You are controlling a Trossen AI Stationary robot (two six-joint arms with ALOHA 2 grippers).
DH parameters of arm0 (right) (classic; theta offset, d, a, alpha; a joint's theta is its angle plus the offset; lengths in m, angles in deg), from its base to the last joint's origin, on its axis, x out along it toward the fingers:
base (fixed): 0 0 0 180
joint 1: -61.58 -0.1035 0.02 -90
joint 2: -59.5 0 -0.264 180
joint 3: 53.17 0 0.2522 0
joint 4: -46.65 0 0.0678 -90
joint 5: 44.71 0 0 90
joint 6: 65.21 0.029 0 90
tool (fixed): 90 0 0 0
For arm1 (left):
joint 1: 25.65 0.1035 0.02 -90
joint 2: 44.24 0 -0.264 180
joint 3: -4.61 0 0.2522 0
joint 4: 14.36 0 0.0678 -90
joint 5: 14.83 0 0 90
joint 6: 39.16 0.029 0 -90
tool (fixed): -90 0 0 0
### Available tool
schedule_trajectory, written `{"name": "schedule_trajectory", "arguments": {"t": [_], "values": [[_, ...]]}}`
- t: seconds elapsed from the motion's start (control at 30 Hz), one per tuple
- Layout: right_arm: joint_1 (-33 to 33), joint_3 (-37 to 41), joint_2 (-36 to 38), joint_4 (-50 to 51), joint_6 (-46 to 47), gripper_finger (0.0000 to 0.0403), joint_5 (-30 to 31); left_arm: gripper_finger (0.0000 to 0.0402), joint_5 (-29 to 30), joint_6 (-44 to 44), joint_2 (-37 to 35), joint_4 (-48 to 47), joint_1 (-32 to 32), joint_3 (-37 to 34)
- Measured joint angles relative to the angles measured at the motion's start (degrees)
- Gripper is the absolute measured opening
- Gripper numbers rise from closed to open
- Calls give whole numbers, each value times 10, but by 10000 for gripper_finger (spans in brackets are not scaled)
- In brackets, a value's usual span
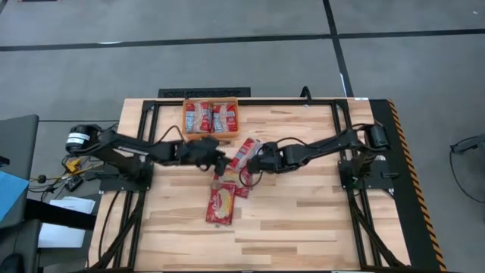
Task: Sort popcorn bags into baskets
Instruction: Put the popcorn bag into the orange bin
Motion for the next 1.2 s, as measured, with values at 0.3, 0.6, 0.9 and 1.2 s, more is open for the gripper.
{"name": "schedule_trajectory", "arguments": {"t": [0.3, 0.6, 0.9, 1.2], "values": [[33, 59, -1, -107, 29, 275, -15, 204, -108, 19, 101, 68, 68, 0], [57, 57, 0, -115, 17, 275, -13, 141, -113, 13, 197, 107, 69, 7], [60, 58, -2, -118, 49, 275, -14, 85, -118, 4, 225, 100, 70, 8], [64, 57, -71, -196, 82, 274, -24, 69, -125, 2, 225, 82, 72, 8]]}}
